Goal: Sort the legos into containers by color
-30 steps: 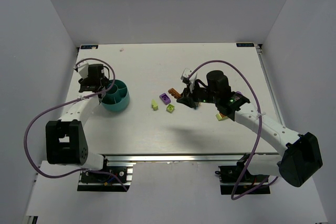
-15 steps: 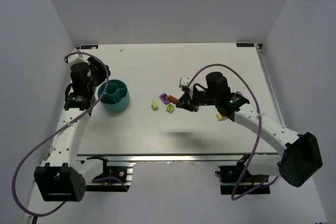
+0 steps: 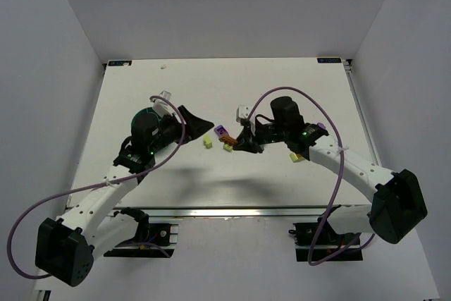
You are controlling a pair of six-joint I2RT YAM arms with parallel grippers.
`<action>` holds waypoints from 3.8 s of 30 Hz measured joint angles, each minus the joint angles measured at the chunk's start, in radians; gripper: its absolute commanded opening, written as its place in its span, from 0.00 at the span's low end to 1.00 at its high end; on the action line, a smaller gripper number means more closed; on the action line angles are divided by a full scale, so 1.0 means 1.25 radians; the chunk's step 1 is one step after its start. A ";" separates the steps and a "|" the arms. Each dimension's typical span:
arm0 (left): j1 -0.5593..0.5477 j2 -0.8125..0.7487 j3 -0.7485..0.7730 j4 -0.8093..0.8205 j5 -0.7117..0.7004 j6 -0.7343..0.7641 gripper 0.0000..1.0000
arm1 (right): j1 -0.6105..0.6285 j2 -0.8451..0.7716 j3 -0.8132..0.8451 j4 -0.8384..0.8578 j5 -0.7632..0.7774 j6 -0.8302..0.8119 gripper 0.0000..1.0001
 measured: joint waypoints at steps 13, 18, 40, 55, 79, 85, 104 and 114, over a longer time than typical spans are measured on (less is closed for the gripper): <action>-0.029 -0.050 -0.124 0.294 0.159 0.104 0.86 | 0.000 0.027 0.051 -0.114 -0.282 0.036 0.00; -0.031 -0.075 -0.161 0.371 0.207 0.110 0.86 | 0.000 0.054 0.088 -0.112 -0.353 0.084 0.00; -0.052 -0.122 -0.216 0.489 0.255 0.030 0.80 | 0.000 0.126 0.146 -0.066 -0.397 0.179 0.00; -0.081 -0.057 -0.209 0.487 0.269 0.040 0.00 | -0.001 0.153 0.153 -0.005 -0.386 0.264 0.21; -0.044 -0.074 0.258 -0.595 -0.651 -0.047 0.00 | -0.053 0.023 0.032 0.031 0.129 0.177 0.00; 0.064 0.081 0.315 -0.768 -0.737 -0.139 0.00 | -0.055 0.011 0.024 0.038 0.177 0.185 0.00; 0.206 0.278 0.331 -0.668 -0.711 -0.120 0.00 | -0.081 -0.032 -0.004 0.038 0.191 0.197 0.11; 0.206 0.286 0.309 -0.640 -0.697 -0.117 0.67 | -0.120 -0.031 -0.006 0.020 0.188 0.137 0.77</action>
